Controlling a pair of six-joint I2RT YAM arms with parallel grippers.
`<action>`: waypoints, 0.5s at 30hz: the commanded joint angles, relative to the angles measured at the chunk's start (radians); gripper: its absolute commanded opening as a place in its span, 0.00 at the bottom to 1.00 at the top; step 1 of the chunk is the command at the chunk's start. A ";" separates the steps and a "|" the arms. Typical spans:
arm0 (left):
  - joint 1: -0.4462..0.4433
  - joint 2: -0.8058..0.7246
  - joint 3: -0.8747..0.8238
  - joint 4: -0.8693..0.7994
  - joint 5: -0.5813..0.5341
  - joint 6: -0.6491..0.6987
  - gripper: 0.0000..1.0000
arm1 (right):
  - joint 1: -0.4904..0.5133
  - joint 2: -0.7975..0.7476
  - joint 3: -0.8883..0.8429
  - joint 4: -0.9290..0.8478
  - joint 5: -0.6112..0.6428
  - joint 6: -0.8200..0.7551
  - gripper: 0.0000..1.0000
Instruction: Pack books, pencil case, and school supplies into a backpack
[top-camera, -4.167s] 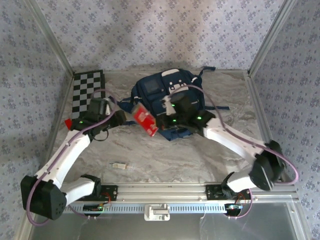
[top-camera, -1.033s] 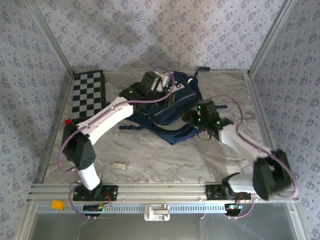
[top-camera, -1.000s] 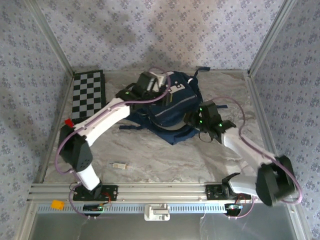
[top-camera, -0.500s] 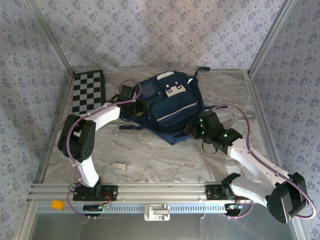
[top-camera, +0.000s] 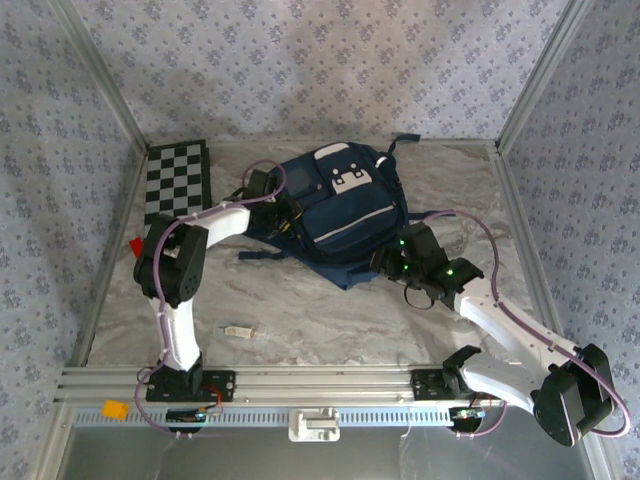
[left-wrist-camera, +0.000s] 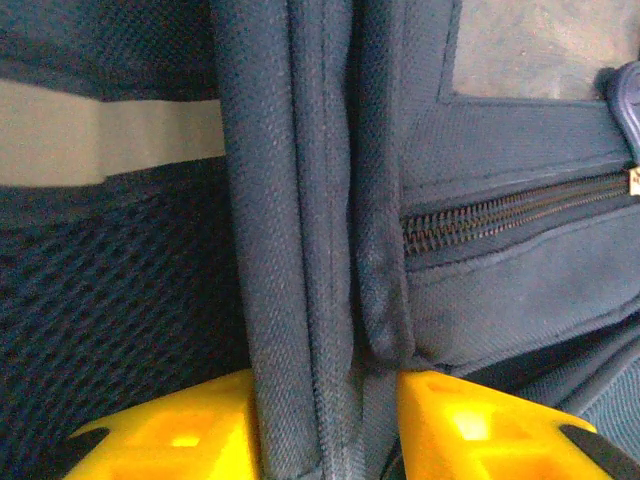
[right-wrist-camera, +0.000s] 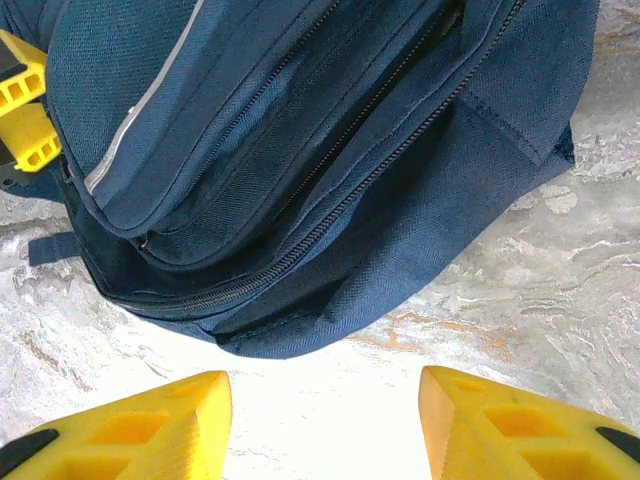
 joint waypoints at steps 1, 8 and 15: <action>-0.027 0.049 0.046 -0.035 -0.038 -0.053 0.31 | -0.001 0.000 -0.003 0.000 0.000 -0.008 0.53; -0.035 0.002 0.054 -0.026 -0.029 -0.131 0.01 | 0.009 0.035 0.081 -0.071 0.025 -0.072 0.54; -0.043 -0.132 0.028 -0.019 -0.004 -0.214 0.00 | 0.139 0.249 0.309 -0.124 0.051 -0.135 0.56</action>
